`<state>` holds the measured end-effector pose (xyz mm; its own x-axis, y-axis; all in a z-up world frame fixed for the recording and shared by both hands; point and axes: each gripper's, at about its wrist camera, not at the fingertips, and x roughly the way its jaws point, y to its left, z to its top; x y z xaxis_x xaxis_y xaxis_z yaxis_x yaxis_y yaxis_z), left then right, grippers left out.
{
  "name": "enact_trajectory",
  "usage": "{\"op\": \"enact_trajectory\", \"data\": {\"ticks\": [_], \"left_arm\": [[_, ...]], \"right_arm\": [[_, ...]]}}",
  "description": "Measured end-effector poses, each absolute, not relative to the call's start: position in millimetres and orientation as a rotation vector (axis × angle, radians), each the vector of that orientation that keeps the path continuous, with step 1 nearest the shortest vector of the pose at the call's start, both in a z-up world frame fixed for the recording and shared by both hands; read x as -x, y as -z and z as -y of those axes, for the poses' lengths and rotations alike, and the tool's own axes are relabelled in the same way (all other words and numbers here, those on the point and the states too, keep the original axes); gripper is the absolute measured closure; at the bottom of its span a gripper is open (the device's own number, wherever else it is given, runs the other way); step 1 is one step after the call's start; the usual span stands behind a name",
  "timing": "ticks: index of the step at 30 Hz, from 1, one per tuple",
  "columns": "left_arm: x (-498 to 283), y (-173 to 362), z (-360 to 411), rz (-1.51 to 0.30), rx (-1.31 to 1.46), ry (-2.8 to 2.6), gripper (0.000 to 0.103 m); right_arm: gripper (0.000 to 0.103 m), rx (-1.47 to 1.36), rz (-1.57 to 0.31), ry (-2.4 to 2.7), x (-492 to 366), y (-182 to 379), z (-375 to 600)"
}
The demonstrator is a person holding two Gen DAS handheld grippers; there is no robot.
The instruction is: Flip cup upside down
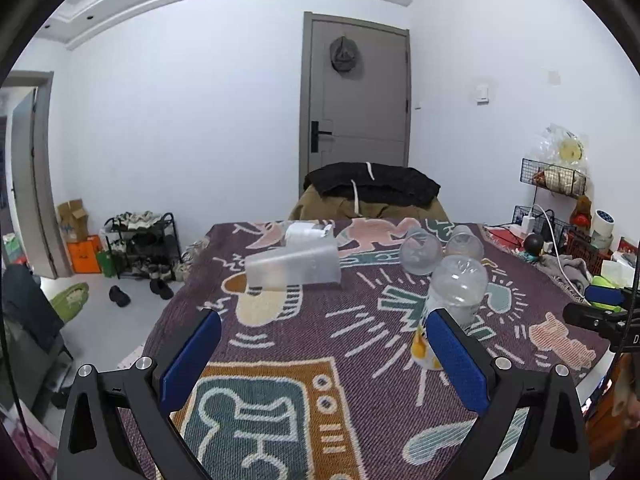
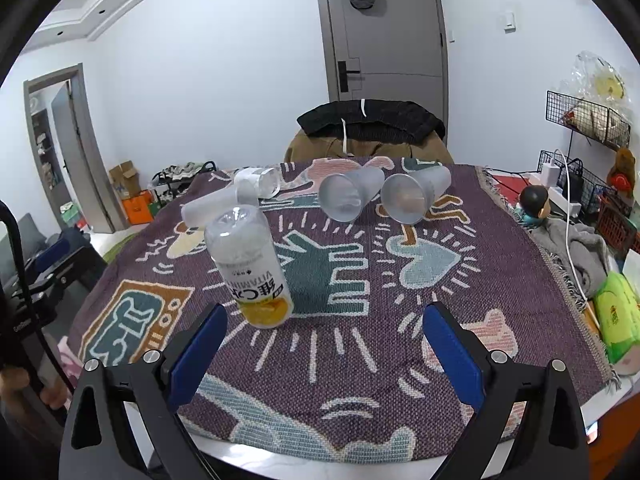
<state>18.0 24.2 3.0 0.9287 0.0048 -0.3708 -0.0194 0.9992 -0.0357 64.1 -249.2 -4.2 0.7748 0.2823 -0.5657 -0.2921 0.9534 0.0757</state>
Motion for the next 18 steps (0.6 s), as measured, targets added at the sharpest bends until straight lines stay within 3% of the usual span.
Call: {"op": "enact_trajectory", "data": {"ticks": [18], "left_arm": [[-11, 13, -23, -0.369, -0.008, -0.019, 0.000]], "right_arm": [[0.004, 0.003, -0.615, -0.324, -57, 31, 242]]}}
